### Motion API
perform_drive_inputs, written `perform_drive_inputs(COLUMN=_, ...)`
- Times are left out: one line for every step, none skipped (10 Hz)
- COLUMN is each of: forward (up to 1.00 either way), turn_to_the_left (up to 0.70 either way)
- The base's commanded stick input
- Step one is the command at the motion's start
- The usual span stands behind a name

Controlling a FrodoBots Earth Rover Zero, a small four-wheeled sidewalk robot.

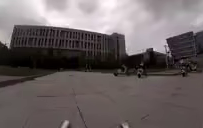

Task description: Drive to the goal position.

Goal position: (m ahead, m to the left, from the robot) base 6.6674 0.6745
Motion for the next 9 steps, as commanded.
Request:
perform_drive_inputs(forward=1.00, turn_to_the_left=0.00)
perform_drive_inputs(forward=1.00, turn_to_the_left=0.00)
perform_drive_inputs(forward=1.00, turn_to_the_left=0.00)
perform_drive_inputs(forward=1.00, turn_to_the_left=0.01)
perform_drive_inputs(forward=1.00, turn_to_the_left=0.05)
perform_drive_inputs(forward=1.00, turn_to_the_left=0.12)
perform_drive_inputs(forward=1.00, turn_to_the_left=0.18)
perform_drive_inputs(forward=1.00, turn_to_the_left=0.25)
perform_drive_inputs(forward=1.00, turn_to_the_left=0.22)
